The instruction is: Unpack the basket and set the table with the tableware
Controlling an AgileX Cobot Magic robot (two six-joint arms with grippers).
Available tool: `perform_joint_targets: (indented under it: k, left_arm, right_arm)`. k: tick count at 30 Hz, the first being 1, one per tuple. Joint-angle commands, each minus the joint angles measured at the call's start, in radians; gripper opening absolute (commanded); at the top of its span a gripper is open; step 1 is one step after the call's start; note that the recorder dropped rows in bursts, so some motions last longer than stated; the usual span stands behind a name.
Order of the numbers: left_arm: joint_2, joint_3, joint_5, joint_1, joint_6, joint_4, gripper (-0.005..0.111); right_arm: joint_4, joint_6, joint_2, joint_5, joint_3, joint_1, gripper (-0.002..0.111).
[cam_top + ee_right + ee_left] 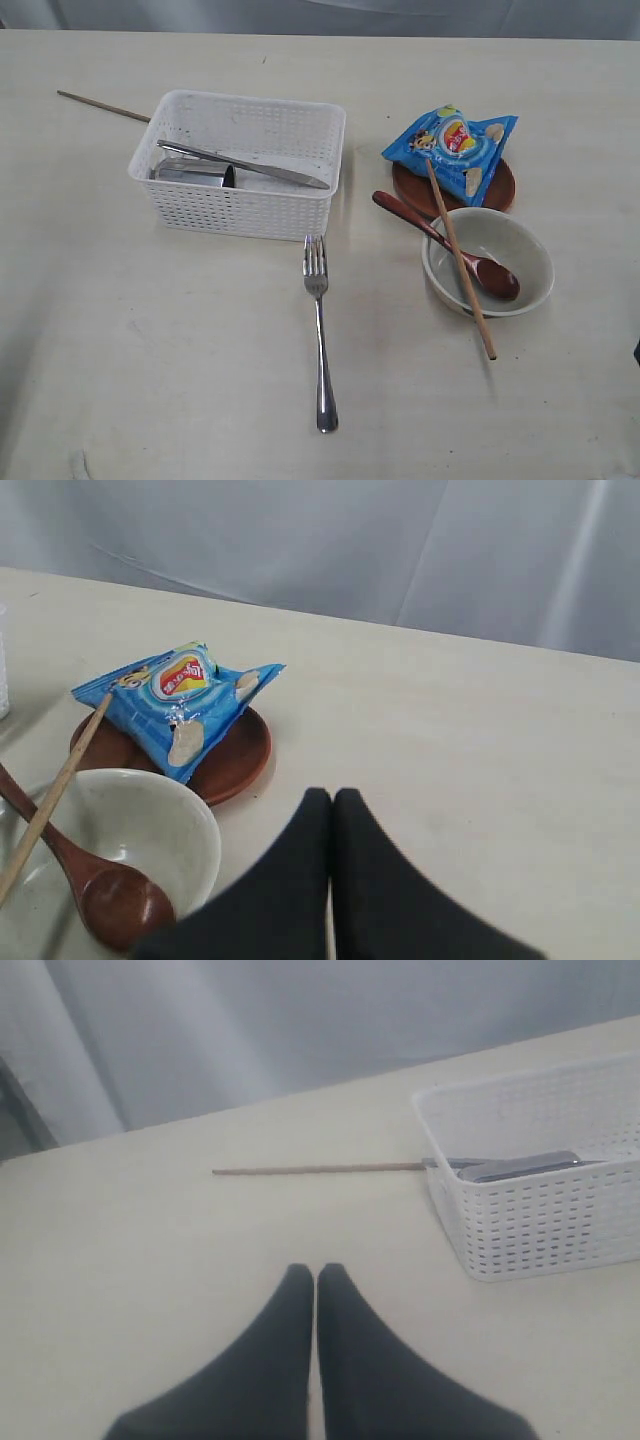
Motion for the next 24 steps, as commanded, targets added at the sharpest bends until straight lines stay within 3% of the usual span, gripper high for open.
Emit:
perform_joint_targets:
  k: [1, 5, 9, 13, 18, 24]
  left_arm:
    - [-0.003, 0.003, -0.176, 0.006, -0.025, 0.013, 0.001]
    - [-0.003, 0.003, -0.442, 0.006, -0.179, -0.097, 0.001]
    - [-0.003, 0.003, -0.727, 0.006, -0.304, -0.097, 0.001]
    - [-0.003, 0.003, -0.894, 0.006, -0.451, -0.075, 0.001]
    - [-0.003, 0.003, -0.946, 0.006, -0.616, 0.129, 0.001]
    - [-0.003, 0.003, -0.89, 0.006, -0.616, 0.144, 0.001]
  right_arm:
    - [-0.008, -0.001, -0.005, -0.001, 0.002, -0.005, -0.001]
    - [-0.008, -0.001, -0.005, -0.001, 0.002, -0.005, -0.001]
    - [-0.008, -0.001, -0.005, -0.001, 0.002, -0.005, -0.001]
    - [-0.008, -0.001, -0.005, -0.001, 0.002, -0.005, -0.001]
    - [-0.006, -0.001, -0.005, -0.001, 0.002, -0.005, -0.001]
    - [-0.006, -0.001, -0.005, -0.001, 0.002, -0.005, -0.001]
